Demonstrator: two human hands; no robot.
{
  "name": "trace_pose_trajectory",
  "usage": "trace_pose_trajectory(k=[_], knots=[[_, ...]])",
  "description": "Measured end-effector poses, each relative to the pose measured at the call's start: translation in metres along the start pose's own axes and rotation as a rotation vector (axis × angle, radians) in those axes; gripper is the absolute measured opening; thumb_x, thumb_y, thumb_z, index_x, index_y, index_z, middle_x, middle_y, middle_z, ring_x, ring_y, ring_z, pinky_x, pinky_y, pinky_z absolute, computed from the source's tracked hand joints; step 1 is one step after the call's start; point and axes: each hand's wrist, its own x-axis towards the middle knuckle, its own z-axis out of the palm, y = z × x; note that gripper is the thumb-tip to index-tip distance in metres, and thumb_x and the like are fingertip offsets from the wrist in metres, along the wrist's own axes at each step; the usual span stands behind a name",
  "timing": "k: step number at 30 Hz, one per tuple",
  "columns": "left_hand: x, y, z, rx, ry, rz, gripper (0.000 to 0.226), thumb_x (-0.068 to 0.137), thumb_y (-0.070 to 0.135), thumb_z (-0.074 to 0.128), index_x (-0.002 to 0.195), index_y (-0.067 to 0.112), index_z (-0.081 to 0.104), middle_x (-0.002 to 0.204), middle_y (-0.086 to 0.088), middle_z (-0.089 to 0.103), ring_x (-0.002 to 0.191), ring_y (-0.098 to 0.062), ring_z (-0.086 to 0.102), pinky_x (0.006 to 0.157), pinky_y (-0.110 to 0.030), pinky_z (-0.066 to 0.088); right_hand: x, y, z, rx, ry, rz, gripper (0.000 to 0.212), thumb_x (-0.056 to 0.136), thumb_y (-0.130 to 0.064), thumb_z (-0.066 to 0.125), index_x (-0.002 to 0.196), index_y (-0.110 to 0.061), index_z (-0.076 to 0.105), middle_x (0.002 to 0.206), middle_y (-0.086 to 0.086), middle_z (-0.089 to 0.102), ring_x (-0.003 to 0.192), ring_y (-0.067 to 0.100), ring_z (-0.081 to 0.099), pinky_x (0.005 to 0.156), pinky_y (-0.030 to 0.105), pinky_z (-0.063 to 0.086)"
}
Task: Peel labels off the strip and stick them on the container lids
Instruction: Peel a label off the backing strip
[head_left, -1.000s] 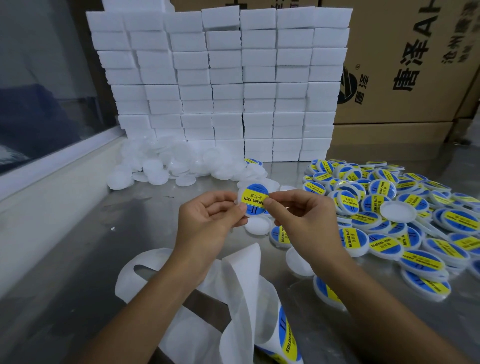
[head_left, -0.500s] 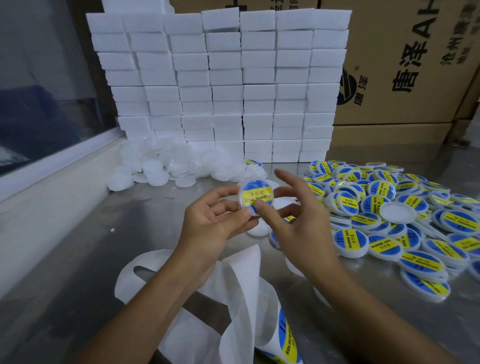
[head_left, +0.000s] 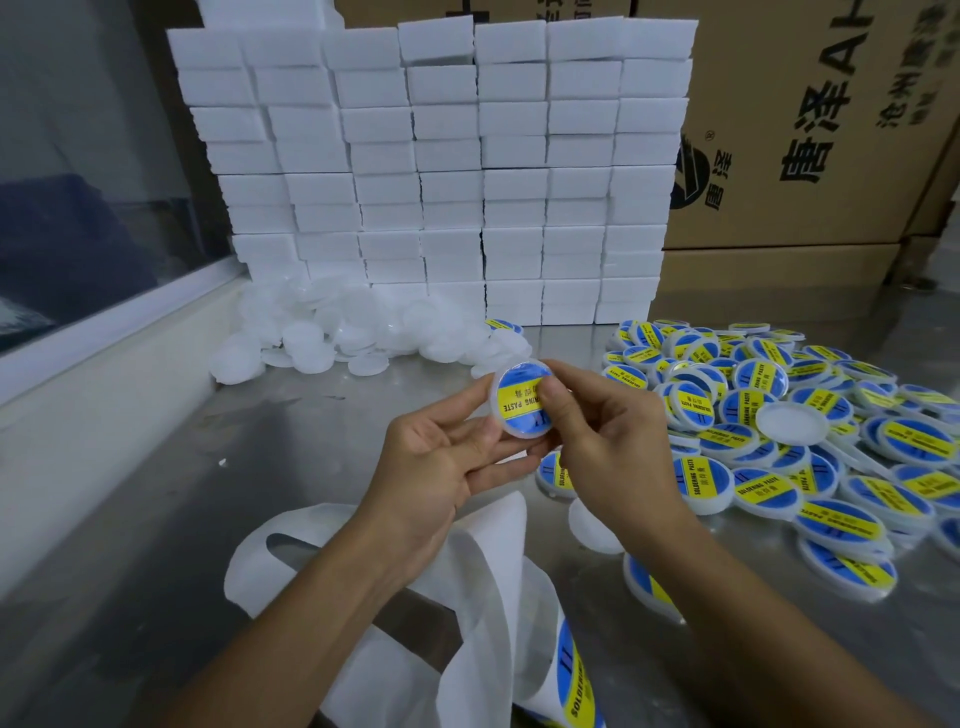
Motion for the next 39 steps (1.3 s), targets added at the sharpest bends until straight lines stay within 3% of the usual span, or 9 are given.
trace_pose_trajectory(k=[5,9,13,15,18,24,27,32,39], knots=[[0.0,-0.002,0.0,0.049,0.017,0.0,0.037,0.094,0.0,0.049,0.123,0.019,0.061,0.105,-0.011,0.074,0.096,-0.027,0.072,0.071,-0.028,0.059,-0.005,0.0,0.004,-0.053,-0.039,0.04,0.019,0.083,-0.026,0.075,0.094,-0.041,0.071,0.079,0.0,0.075,0.067,0.035,0.067,0.059,0.041,0.058],[0.0,-0.003,0.0,0.089,0.003,-0.016,0.036,0.095,0.0,0.048,0.113,0.025,0.065,0.104,-0.008,0.075,0.096,-0.024,0.072,0.068,-0.026,0.059,-0.002,0.002,0.0,-0.072,0.066,0.045,0.007,0.088,-0.024,0.07,0.09,-0.03,0.072,0.068,-0.002,0.072,0.044,0.014,0.058,0.041,0.024,0.047],[-0.001,-0.003,-0.001,0.103,-0.015,-0.029,0.036,0.094,0.0,0.049,0.113,0.026,0.065,0.103,-0.007,0.075,0.096,-0.023,0.072,0.065,-0.026,0.06,-0.001,0.004,-0.002,-0.185,0.094,0.003,0.009,0.092,-0.02,0.065,0.09,-0.022,0.074,0.072,-0.009,0.072,0.065,0.006,0.068,0.058,0.027,0.054],[0.0,-0.005,-0.002,0.125,-0.001,-0.022,0.037,0.095,-0.002,0.049,0.114,0.025,0.065,0.1,-0.008,0.076,0.094,-0.023,0.073,0.064,-0.026,0.059,-0.002,0.001,0.0,-0.194,0.083,0.032,0.012,0.082,-0.033,0.074,0.089,-0.024,0.074,0.073,-0.007,0.073,0.07,0.012,0.07,0.064,0.033,0.057],[0.0,-0.006,-0.003,0.219,0.0,0.02,0.036,0.093,-0.002,0.051,0.116,0.022,0.065,0.098,-0.006,0.076,0.094,-0.022,0.073,0.064,-0.027,0.059,-0.002,-0.004,-0.003,-0.224,0.119,0.045,0.028,0.064,-0.052,0.078,0.078,-0.028,0.074,0.067,-0.011,0.072,0.065,0.008,0.069,0.061,0.027,0.055],[0.0,-0.005,-0.001,0.323,0.048,0.096,0.04,0.092,-0.004,0.052,0.105,0.031,0.068,0.093,0.004,0.077,0.085,-0.019,0.074,0.061,-0.026,0.059,0.002,-0.003,-0.009,-0.2,0.138,0.032,0.027,0.083,-0.035,0.07,0.067,-0.012,0.073,0.05,-0.002,0.065,0.037,0.011,0.057,0.044,0.027,0.048],[0.001,-0.005,-0.002,0.348,0.107,0.112,0.038,0.094,-0.004,0.051,0.104,0.03,0.067,0.089,0.004,0.077,0.082,-0.018,0.075,0.059,-0.024,0.058,0.001,-0.002,-0.006,-0.221,0.083,0.026,0.008,0.086,-0.019,0.071,0.089,-0.015,0.076,0.071,0.001,0.073,0.049,0.012,0.063,0.051,0.033,0.054],[0.004,0.003,-0.009,0.314,0.263,0.131,0.031,0.096,-0.001,0.05,0.098,0.024,0.069,0.082,0.0,0.077,0.072,-0.022,0.074,0.057,-0.025,0.058,0.002,-0.002,-0.004,-0.103,-0.158,0.118,0.041,0.082,0.001,0.073,0.12,-0.013,0.064,0.089,0.006,0.069,0.059,0.017,0.07,0.063,0.031,0.059],[0.002,0.005,-0.004,0.326,0.204,0.116,0.026,0.095,0.0,0.051,0.098,0.018,0.069,0.078,-0.007,0.076,0.067,-0.023,0.074,0.056,-0.027,0.058,0.008,-0.007,-0.015,0.057,-0.133,0.151,0.014,0.09,-0.004,0.064,0.101,-0.007,0.071,0.065,0.007,0.07,0.048,0.019,0.062,0.051,0.027,0.053]])
